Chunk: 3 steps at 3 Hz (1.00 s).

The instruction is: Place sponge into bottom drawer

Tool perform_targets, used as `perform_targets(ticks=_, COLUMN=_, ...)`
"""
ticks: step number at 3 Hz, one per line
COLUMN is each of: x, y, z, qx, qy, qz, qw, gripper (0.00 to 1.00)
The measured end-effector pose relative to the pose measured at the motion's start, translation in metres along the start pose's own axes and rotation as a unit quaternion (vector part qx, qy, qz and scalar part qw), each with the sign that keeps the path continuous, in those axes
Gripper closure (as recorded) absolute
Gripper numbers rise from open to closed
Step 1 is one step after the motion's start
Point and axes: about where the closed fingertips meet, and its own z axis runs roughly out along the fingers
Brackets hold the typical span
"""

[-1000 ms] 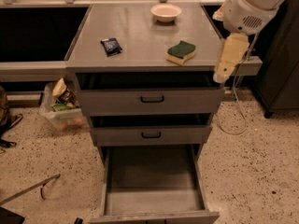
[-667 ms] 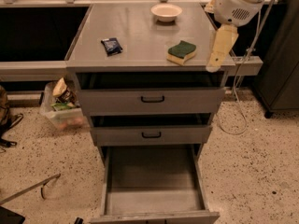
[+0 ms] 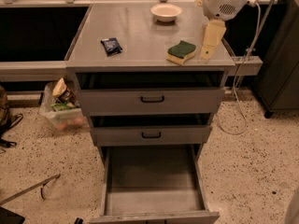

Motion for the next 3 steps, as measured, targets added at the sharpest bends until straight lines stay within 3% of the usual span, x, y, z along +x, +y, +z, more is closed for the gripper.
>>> perform_targets(ticks=1, x=0.007, y=-0.023, z=0.004, qx=0.022, qy=0.011, qz=-0.015, qw=0.9996, gripper=0.0)
perform_targets(ticks=2, x=0.009, y=-0.049, z=0.024, qx=0.027, qy=0.015, qz=-0.042, qw=0.9986, gripper=0.0)
perform_targets(ticks=3, x=0.02, y=-0.065, z=0.047, qx=0.016, qy=0.005, qz=-0.055, qw=0.9983, gripper=0.0)
